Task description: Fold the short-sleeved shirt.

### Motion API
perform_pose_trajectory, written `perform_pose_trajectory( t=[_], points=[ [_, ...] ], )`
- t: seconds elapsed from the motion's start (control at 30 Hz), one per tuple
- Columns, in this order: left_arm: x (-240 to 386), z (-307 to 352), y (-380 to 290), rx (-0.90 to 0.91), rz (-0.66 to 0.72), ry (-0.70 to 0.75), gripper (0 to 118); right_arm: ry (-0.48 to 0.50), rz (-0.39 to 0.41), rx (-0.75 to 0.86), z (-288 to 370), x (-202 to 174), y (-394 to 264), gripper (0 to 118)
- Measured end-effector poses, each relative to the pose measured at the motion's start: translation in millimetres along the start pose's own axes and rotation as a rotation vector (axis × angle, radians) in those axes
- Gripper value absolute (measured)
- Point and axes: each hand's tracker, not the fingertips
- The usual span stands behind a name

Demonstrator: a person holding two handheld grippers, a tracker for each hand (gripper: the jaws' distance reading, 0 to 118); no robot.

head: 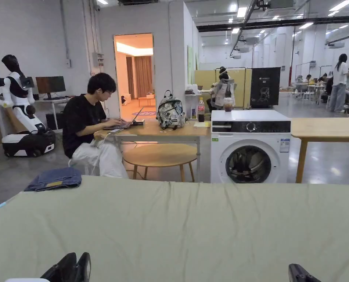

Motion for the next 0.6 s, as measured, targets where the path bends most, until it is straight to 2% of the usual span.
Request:
perform_pose_trajectory(
  t=[0.1, 0.6],
  points=[
    [-9.6, 8.1, -0.6, -0.005, -0.017, 0.031, 12, 0.046, -0.007, -0.007, -5.5, -8.9, -1.3, 0],
    [-5.2, 1.6, -5.7, -0.035, -0.01, 0.001, 12, 0.018, -0.004, -0.033, -8.5, -0.4, -1.3, 0]
  ],
)
